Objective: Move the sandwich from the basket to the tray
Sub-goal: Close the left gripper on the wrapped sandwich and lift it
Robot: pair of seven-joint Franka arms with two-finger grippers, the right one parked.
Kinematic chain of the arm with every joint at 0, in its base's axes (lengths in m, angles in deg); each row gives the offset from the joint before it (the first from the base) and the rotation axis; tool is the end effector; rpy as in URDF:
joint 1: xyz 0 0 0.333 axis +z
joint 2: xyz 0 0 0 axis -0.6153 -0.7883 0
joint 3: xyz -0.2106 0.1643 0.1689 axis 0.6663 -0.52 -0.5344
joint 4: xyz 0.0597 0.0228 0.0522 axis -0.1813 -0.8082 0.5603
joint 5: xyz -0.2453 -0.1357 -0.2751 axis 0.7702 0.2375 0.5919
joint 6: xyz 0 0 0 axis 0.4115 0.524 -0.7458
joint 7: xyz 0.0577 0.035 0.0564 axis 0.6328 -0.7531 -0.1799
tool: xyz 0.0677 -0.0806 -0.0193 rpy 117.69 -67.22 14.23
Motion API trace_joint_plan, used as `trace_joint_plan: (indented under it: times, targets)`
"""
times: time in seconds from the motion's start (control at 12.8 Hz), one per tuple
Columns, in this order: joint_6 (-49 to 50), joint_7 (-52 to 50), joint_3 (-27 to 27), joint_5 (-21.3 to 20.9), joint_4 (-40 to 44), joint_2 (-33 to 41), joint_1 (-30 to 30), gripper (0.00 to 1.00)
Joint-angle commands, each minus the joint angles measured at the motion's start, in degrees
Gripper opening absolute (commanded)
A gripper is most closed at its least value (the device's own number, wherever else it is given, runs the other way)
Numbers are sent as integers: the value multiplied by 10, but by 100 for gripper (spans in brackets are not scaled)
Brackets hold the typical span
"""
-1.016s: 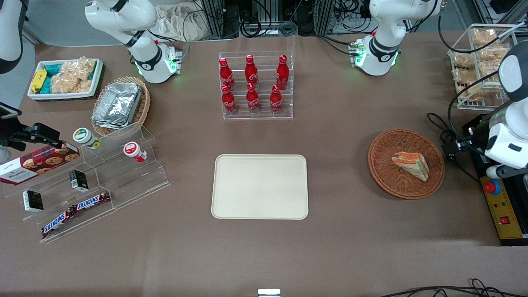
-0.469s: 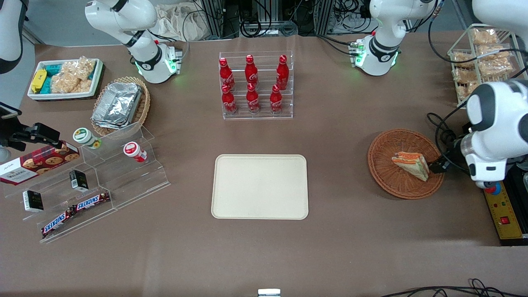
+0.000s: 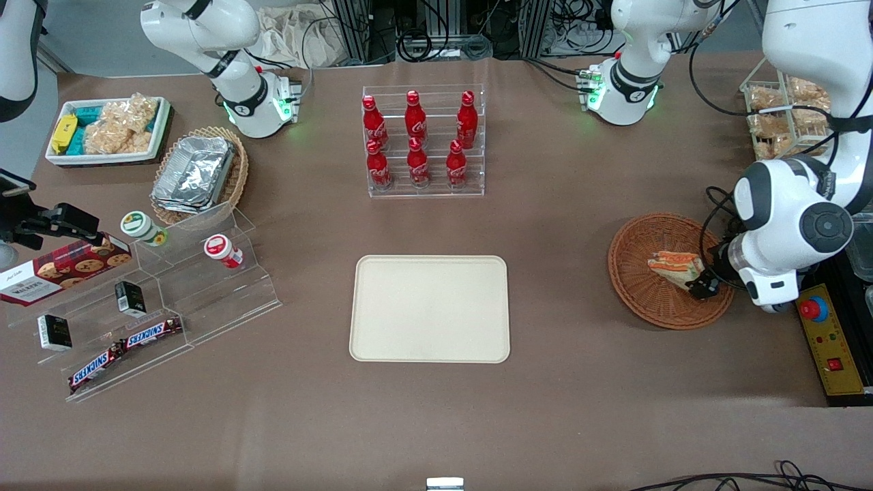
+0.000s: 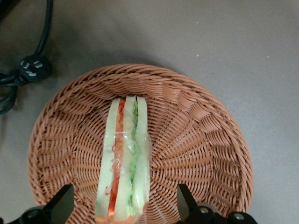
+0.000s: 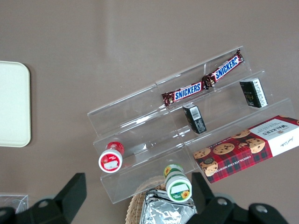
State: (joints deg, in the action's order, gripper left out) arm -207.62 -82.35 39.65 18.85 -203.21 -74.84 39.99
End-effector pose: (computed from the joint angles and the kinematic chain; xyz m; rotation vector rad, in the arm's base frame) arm 0.5798 0.0413 0.2855 -2.7044 -1.3798 0.0813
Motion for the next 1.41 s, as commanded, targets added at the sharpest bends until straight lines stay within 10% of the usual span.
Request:
trace_joint_plan:
  times: [0.0,0.39,0.55,0.62,1.33]
  targets:
    - [-66,-16,3,2,-51,1,3,99]
    - [-102,-18,2,0,-86,-17,3,93]
    - [-71,-21,1,-3,-70,-15,2,16]
    - [-47,-24,1,-3,-52,-14,1,0]
    - [245,42,52,-6,233,-23,-74,0]
